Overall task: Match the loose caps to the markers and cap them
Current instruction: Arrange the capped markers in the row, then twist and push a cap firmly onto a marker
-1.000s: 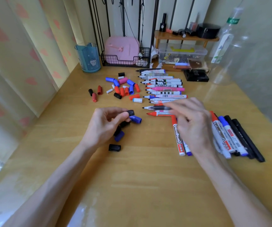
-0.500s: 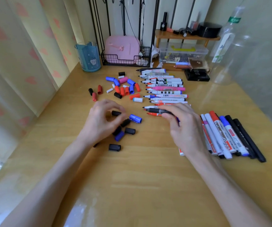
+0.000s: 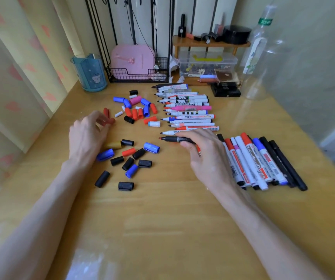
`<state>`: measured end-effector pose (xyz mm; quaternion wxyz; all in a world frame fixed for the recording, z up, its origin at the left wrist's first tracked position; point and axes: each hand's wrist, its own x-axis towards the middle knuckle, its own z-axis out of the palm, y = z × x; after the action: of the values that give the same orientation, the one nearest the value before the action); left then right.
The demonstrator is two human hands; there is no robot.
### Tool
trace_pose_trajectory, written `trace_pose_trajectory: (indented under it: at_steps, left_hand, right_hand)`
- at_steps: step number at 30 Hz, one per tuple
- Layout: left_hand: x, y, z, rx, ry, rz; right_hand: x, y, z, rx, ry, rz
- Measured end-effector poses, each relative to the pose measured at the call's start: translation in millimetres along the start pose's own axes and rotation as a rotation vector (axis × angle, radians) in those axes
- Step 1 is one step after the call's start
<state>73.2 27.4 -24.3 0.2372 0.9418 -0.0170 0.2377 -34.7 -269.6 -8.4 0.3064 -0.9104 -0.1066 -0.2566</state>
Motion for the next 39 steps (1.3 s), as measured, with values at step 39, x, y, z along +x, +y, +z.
trace_pose_trajectory:
  at_steps: [39]
  left_hand:
    - [-62, 47, -28, -0.357, -0.378, 0.23]
  right_hand:
    - [7, 9, -12, -0.047, 0.072, -0.059]
